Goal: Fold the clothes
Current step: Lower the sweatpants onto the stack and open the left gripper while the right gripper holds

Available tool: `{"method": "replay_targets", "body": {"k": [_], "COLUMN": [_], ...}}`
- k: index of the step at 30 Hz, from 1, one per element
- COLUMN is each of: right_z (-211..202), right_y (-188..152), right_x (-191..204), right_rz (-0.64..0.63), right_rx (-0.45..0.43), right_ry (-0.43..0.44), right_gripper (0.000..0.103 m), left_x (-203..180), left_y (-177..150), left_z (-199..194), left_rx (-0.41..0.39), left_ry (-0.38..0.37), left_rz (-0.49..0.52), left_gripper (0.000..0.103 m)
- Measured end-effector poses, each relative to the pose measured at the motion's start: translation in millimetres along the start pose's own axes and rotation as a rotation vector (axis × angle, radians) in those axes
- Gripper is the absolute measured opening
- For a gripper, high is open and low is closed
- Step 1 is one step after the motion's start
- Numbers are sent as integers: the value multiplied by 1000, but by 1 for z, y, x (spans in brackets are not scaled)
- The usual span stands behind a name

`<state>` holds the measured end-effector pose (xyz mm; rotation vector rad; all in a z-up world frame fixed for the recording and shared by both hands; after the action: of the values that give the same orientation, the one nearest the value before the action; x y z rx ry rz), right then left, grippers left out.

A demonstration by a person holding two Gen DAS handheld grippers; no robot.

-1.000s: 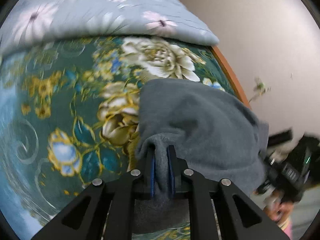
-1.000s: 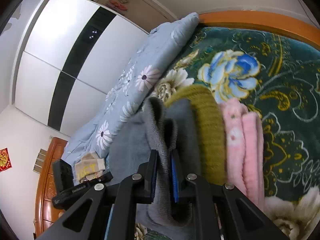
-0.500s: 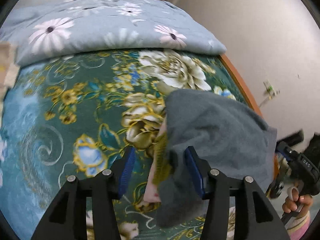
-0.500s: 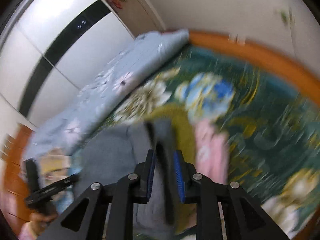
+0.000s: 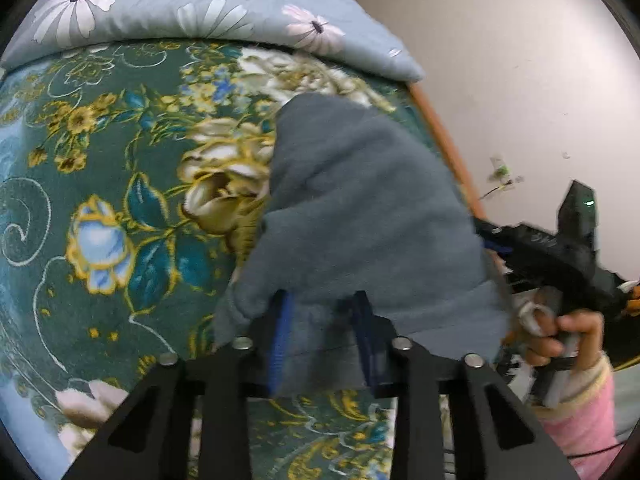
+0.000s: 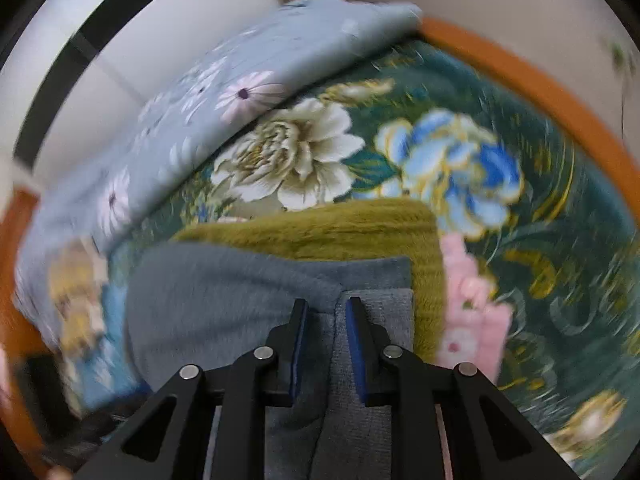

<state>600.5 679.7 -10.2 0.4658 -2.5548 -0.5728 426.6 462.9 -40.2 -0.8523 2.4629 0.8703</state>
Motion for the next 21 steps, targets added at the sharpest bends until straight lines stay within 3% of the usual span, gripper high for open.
{"method": "replay_targets", "body": {"k": [4, 6, 9, 11, 15, 18, 21], "right_z": [0, -17, -57, -77, -79, -46, -30], "right_y": [3, 5, -1, -18, -59, -72, -72], "right_x": [-7, 1, 27, 39, 50, 31, 13], "right_rz": [48, 36, -62, -134, -261, -271, -190], "right_rx": [-13, -61, -171, -200, -155, -75, -80], "right_ry": [24, 36, 84, 85, 61, -49, -38], "right_gripper": [22, 22, 22, 22, 23, 23, 23], "left_x": [-5, -7, -13, -19, -22, -22, -24], "left_y": [7, 8, 7, 5, -2, -7, -13], "left_z": [-10, -21, -37, -40, -25, -20, -26], "left_rx": [-16, -37, -87, -110, -86, -77, -94], "left_ry": [-6, -11, 5, 26, 86, 97, 90], "left_rz": [-2, 5, 61, 101, 159, 164, 169], "left_gripper": [31, 37, 43, 45, 45, 45, 45]}}
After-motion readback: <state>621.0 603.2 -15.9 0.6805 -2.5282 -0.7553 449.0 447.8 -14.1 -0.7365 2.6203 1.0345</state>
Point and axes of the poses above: each gripper's, at about its wrist camera, not at the fingertips, and z roughly the way its jaws point, x to its left, y to its top, the point moved 7 cm from there along z, roughly the way its jaws point, and after that the axes turned 9 degrees about -x, right-handed, at the moved point
